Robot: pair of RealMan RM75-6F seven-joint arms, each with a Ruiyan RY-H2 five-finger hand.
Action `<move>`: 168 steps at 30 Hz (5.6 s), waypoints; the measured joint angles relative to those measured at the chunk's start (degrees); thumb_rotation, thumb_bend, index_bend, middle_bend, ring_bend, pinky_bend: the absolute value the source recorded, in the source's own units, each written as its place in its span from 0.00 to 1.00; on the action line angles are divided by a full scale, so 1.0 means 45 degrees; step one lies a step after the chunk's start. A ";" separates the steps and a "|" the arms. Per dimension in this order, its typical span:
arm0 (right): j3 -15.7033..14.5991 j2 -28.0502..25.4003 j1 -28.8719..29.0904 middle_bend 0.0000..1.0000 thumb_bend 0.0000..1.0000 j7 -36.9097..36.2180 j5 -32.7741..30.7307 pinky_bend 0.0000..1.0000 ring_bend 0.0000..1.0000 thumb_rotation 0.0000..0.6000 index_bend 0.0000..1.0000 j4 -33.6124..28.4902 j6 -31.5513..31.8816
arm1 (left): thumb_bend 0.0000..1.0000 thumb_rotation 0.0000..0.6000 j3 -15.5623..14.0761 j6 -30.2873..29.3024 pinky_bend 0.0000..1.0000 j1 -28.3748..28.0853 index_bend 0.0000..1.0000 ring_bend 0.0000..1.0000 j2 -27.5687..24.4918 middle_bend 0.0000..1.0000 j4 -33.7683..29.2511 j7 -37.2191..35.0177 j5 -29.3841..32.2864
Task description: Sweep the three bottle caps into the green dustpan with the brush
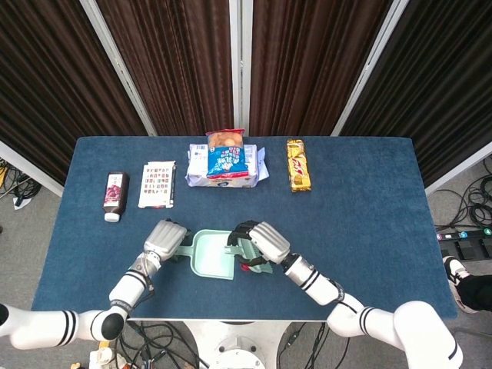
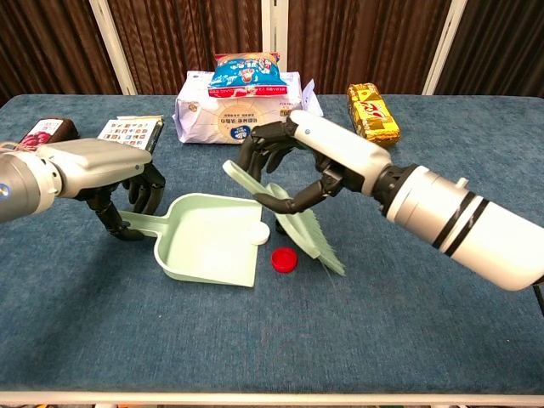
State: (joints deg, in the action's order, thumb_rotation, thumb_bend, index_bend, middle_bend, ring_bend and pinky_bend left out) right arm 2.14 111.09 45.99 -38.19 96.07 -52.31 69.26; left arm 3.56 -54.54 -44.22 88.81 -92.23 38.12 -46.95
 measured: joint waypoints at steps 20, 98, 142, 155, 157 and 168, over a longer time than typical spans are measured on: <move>0.0313 0.2013 0.0302 0.69 0.61 -0.1028 0.0214 0.32 0.34 1.00 0.74 0.2158 0.1378 | 0.35 1.00 0.0352 -0.0200 0.32 -0.0631 0.60 0.44 0.1065 0.59 0.0059 0.0049 0.0636; 0.0037 0.0838 -0.0656 0.69 0.63 -0.2225 -0.0271 0.32 0.34 1.00 0.74 0.0902 0.1104 | 0.36 1.00 0.0008 -0.0501 0.32 -0.4146 0.61 0.44 0.0350 0.60 -0.0642 0.4850 0.6343; 0.0466 -0.1903 -0.0977 0.70 0.63 -0.0297 -0.0242 0.31 0.33 1.00 0.75 -0.1088 0.2358 | 0.06 1.00 -0.0231 -0.0758 0.36 -0.4560 0.25 0.30 -0.0373 0.32 -0.1428 0.2661 0.5929; -0.0802 -0.4082 -0.0825 0.68 0.61 0.4493 0.0018 0.26 0.27 1.00 0.72 -0.2001 -0.0620 | 0.05 1.00 -0.0636 -0.3565 0.32 -0.1769 0.24 0.30 -0.1999 0.32 -0.2085 -0.0779 0.1796; -0.0909 -0.4179 -0.0788 0.63 0.59 0.5505 -0.0061 0.23 0.23 1.00 0.65 -0.2026 -0.1163 | 0.05 1.00 -0.0746 -0.3953 0.32 -0.1126 0.24 0.30 -0.2224 0.32 -0.1912 -0.1722 0.0989; -0.0858 -0.4812 -0.1144 0.17 0.35 0.8317 -0.1945 0.00 0.00 1.00 0.02 -0.3422 -0.3417 | 0.04 1.00 -0.1172 -0.5906 0.30 0.2422 0.27 0.30 -0.2616 0.32 0.0414 -0.5879 -0.1958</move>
State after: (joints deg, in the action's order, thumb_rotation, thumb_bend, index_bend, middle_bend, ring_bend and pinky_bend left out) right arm -1.72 89.43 40.84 -0.77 87.32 -67.71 53.88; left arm -1.71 -81.12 -33.32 77.04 -90.36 11.66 -55.76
